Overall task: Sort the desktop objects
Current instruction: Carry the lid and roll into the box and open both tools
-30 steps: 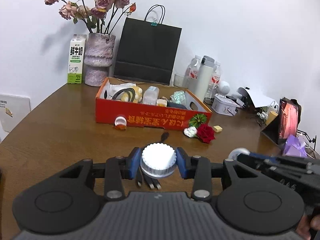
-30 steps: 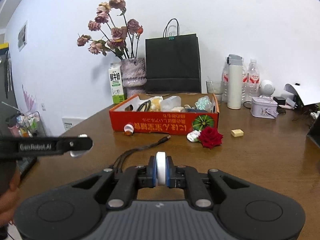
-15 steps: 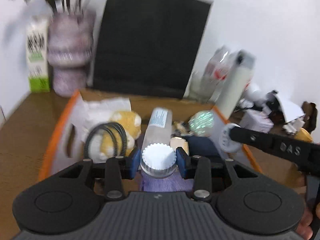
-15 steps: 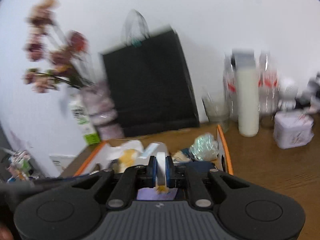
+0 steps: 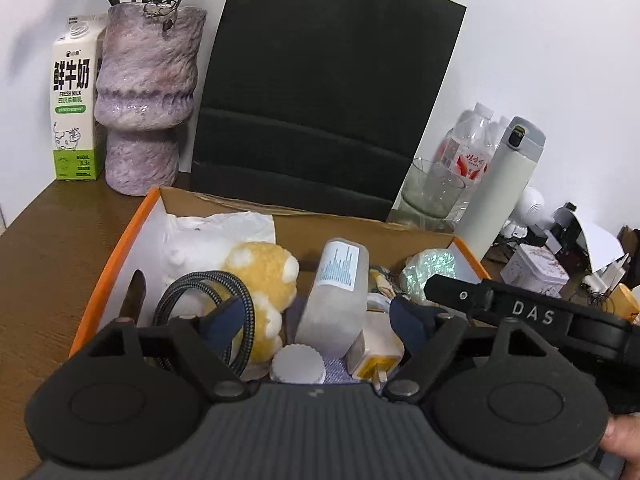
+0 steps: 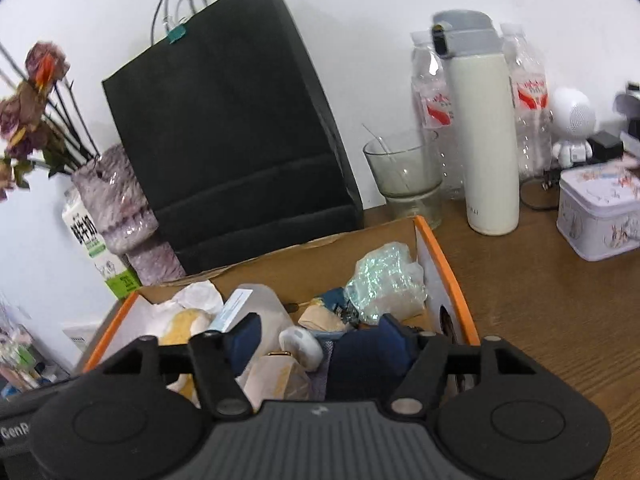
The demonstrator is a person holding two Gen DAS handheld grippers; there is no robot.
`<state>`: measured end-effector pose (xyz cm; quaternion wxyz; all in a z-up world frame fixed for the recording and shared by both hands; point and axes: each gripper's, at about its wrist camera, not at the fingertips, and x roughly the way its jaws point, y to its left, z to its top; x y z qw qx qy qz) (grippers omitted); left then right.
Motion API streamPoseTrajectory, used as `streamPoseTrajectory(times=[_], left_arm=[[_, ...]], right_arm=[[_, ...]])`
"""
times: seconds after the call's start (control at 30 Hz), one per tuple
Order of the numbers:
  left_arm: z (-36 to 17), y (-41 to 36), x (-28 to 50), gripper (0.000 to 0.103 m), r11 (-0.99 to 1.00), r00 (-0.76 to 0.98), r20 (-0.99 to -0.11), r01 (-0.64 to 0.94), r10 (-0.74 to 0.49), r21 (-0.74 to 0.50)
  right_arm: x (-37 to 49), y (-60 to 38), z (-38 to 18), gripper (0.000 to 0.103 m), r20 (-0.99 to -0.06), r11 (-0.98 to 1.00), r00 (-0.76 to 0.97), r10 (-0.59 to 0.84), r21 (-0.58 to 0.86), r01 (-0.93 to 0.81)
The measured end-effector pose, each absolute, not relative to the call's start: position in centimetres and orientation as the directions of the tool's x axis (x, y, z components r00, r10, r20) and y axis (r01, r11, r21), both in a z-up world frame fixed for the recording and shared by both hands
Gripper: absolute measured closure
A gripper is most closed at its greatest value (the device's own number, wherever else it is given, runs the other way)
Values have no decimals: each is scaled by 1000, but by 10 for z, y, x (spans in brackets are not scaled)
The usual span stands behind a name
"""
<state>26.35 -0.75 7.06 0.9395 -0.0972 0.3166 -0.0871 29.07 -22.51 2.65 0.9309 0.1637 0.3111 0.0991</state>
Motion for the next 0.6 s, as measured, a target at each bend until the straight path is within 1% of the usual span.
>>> streamPoseTrajectory(times=[0.1,0.17,0.2,0.3,0.33,0.37,0.4,0.5,0.53,0.6], left_arm=[[69,-14,263,18,982,797,-579,94,-172,-162],[70,-15,263,15,988,801,-581,87,-146,-129],[70,-15,263,14,988,800,-583,87,-145,-127],[69,-14,264,8,989,792,-593,91,-142,-115],[67,-15,265,6,991,792,-597,83,-127,-102],[65,-15,266,6,994,791,-603,71,-109,-88],[64,-15,267,5,996,785,-613,53,-85,-70],[67,-13,267,4,999,785,-617,27,-42,-34],[70,-14,266,2,1000,792,-610,18,-20,-10],[77,-14,263,0,997,805,-593,12,34,74]], right_arm=[[290,-222,27,36,-561,935,781,276,345,-82],[290,-218,28,33,-568,946,782,256,313,-82],[288,-217,30,30,-572,953,784,241,294,-78],[285,-214,33,25,-580,972,792,191,225,-69],[285,-213,33,22,-585,977,791,176,205,-65],[286,-213,33,17,-595,981,788,159,184,-58],[288,-213,33,15,-607,984,781,145,170,-51],[288,-215,39,15,-634,991,765,112,132,-36],[287,-215,41,13,-635,991,764,113,130,-38],[283,-211,49,11,-642,996,763,76,89,-25]])
